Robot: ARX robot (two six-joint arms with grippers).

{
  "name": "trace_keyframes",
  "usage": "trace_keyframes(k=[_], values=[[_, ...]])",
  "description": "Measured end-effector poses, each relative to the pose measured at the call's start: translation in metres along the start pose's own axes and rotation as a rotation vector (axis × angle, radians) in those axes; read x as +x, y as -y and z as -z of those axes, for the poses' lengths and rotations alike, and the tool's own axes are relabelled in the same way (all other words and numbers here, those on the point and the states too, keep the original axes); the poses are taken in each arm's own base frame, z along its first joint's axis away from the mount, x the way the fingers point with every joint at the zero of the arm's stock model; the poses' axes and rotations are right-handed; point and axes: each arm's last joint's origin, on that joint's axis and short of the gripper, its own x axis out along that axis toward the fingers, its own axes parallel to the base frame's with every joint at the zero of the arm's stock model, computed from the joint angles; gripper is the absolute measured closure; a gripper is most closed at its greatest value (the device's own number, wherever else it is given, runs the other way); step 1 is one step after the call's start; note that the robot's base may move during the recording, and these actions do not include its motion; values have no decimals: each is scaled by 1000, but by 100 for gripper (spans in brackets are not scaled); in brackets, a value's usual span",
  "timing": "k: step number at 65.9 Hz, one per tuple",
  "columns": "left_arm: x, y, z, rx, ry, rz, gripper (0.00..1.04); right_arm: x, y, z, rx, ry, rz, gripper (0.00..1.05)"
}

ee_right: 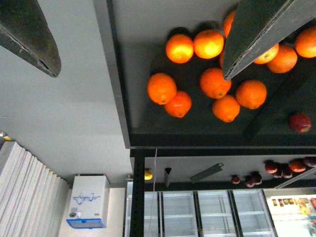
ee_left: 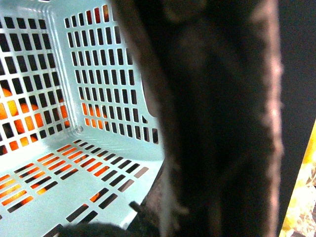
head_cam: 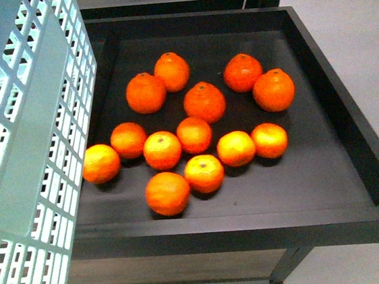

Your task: Pick lemon and mango into basket

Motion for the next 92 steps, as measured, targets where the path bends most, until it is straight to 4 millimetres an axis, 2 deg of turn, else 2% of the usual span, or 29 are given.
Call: trace_keyframes(k=[92], values=[[0, 0, 0, -2, -3, -2, 100, 0, 0, 0, 0, 0, 0, 9]])
